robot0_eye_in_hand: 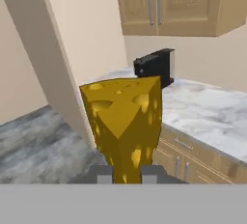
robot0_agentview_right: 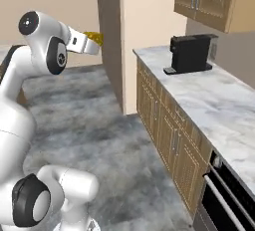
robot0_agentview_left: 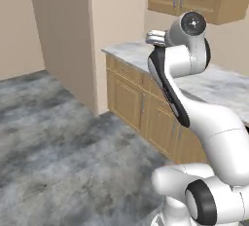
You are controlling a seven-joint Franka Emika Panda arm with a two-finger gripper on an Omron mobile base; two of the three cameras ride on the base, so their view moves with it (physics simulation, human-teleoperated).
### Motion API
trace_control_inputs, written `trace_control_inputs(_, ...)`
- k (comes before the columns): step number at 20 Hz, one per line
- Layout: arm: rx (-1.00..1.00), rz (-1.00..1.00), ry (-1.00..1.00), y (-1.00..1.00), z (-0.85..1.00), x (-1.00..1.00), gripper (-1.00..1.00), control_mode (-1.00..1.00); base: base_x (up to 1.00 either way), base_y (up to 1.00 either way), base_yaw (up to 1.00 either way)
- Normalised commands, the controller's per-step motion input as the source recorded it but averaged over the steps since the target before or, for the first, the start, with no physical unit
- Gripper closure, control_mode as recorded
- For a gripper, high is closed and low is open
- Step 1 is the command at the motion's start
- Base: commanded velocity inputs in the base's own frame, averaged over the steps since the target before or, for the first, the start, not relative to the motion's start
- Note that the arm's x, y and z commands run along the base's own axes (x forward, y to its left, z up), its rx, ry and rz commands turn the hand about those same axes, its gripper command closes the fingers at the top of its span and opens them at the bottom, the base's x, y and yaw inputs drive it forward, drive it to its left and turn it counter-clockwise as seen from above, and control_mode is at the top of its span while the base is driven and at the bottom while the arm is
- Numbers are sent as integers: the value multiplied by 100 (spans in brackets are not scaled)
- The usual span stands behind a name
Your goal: Take the cheese, fish, and mushroom from the fridge and place them on the plate on the dining counter to create an appetizer plate.
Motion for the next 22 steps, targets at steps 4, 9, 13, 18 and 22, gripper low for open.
trace_control_inputs(4,0,0,0,0,0,0,100,100,98,35,46)
trace_control_inputs(9,0,0,0,0,0,0,100,100,95,31,45)
trace_control_inputs(13,0,0,0,0,0,0,100,100,91,32,45)
trace_control_inputs(18,0,0,0,0,0,0,100,100,86,36,45)
trace_control_inputs(22,0,0,0,0,0,0,100,100,86,38,45)
